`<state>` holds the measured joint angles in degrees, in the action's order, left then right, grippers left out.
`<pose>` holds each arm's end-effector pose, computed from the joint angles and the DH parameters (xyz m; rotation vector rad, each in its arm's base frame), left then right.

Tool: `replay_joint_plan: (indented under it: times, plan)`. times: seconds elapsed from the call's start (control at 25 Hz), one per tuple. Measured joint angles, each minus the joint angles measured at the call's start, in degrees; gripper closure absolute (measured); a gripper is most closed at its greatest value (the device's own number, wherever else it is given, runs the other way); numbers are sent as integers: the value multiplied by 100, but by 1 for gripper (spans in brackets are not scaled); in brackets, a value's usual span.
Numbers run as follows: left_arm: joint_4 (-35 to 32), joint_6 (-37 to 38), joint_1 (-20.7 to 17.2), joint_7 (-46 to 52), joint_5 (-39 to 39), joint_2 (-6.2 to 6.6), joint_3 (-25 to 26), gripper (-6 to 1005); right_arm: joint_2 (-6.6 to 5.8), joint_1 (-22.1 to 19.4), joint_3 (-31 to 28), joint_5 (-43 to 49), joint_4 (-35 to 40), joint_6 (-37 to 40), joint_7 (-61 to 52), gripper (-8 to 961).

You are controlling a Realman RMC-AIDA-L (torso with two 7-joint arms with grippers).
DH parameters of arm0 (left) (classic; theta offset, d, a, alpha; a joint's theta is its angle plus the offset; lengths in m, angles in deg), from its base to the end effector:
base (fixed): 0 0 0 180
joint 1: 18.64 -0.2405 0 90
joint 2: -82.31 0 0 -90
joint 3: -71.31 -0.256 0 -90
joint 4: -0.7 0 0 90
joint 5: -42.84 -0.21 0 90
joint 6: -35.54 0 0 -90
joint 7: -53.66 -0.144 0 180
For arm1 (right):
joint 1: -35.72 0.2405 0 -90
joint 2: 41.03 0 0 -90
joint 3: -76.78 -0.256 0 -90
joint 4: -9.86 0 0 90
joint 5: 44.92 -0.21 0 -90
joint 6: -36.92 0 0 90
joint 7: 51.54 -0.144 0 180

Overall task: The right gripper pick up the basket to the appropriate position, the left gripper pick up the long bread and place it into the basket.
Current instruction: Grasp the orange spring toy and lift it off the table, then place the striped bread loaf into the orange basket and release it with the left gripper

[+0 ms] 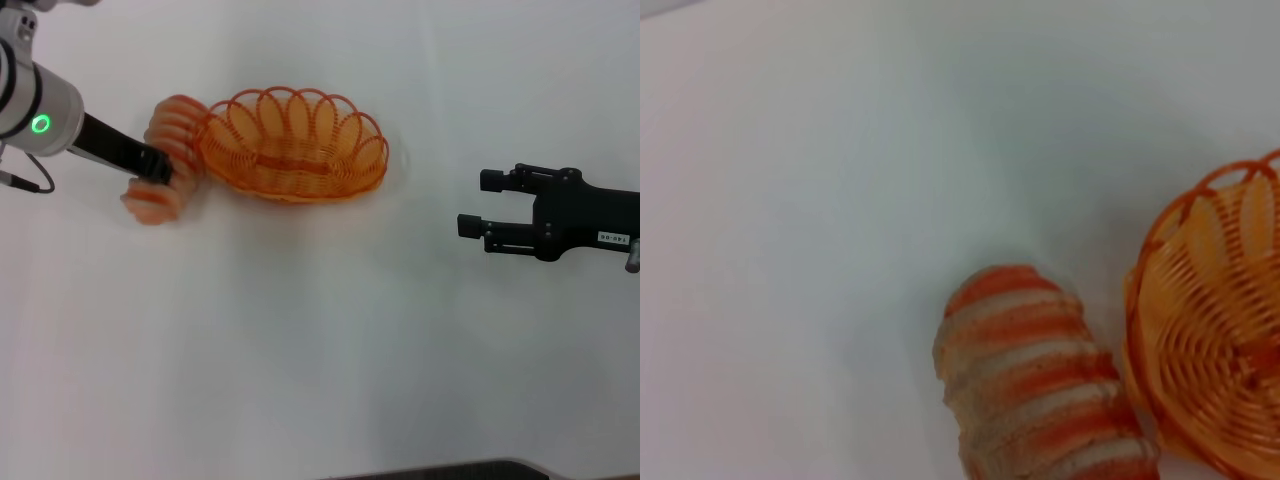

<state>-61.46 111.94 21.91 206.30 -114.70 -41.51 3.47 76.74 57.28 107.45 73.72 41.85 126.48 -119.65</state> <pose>-0.2029 0.3894 -0.0215 -2.3539 -1.1981 0.3539 0.3301 0.2765 0.0043 -2.5927 0.7157 0.6520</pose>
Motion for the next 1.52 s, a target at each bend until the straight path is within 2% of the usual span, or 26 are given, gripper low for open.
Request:
replay_joint_plan:
  times: [0.2,0.56,1.04,1.52]
  plan:
    - [-16,40,-6,-28,-139,-21,-274,841,-1,12,0,0,0,0,0,144]
    - [-288,522,-31,-169,-79,-26,-226,852,-9,-2,-9,-4,0,0,0,144]
    - [-415,44,-86,68,-461,-38,-419,860,-9,12,-11,-9,0,55,0,144]
    - [-482,-121,-79,-140,-479,3,-192,863,-12,8,-26,-8,0,106,0,144]
